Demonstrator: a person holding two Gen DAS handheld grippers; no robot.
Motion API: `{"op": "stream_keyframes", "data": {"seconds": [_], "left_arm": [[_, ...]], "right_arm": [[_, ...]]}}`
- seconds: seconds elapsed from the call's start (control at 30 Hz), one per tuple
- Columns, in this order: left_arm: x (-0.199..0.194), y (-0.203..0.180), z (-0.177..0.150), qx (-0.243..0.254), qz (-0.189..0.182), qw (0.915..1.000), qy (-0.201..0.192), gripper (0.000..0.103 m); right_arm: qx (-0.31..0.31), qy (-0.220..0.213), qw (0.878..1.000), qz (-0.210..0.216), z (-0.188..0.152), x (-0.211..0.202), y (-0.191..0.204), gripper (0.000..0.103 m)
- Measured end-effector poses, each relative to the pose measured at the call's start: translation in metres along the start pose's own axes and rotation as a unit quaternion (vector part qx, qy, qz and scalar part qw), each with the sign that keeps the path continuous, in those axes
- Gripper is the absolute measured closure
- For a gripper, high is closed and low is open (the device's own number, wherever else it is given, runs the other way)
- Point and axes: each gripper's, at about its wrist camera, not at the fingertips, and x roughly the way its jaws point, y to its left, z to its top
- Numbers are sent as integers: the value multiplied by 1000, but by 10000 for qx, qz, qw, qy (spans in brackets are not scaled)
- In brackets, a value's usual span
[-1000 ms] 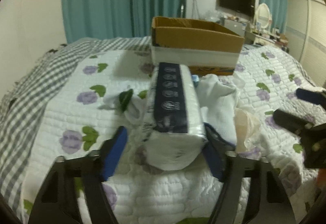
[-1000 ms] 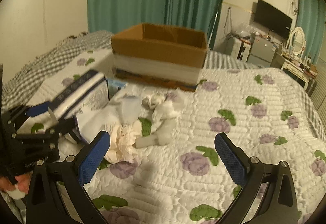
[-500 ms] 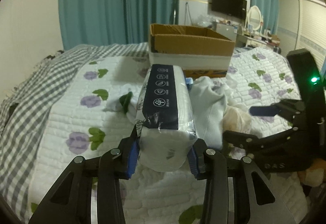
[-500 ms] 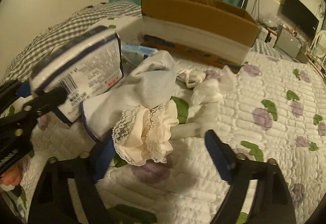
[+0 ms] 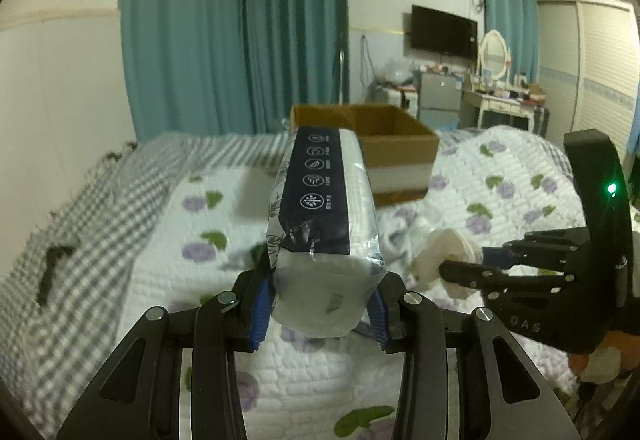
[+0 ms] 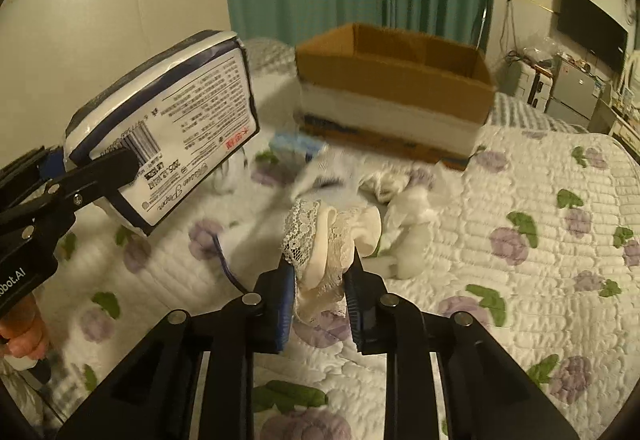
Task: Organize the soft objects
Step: 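Carry both items to the cardboard box and open both tools to drop them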
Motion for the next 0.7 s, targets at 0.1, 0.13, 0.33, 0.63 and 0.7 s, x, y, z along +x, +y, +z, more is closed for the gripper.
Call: {"op": "stream_keyframes", "data": {"seconds": [0.1,0.13,0.33,0.63,0.7], "left_arm": [[-12,-4,14,7,-12,9999,-126,64],[-15,-5,17,-11,-38,9999,-150,64],[-19,-16,47,123,-15,9995,-281,64],[29,-29,120,317,-248,9976,-569,64],[53,-30,135,377,-192,9976,-544,64]], "right_arm": [[120,-210,9997,20,7,-20,-6,81],[144,-288,9995,21,13,-27,-10,81],[70,-893,9960,64,59,-79,-25,81],[-246,-1263,9916,-103,154,-75,-60,81],[-222,-1219,9922,-108,171,-59,-68,81]]}}
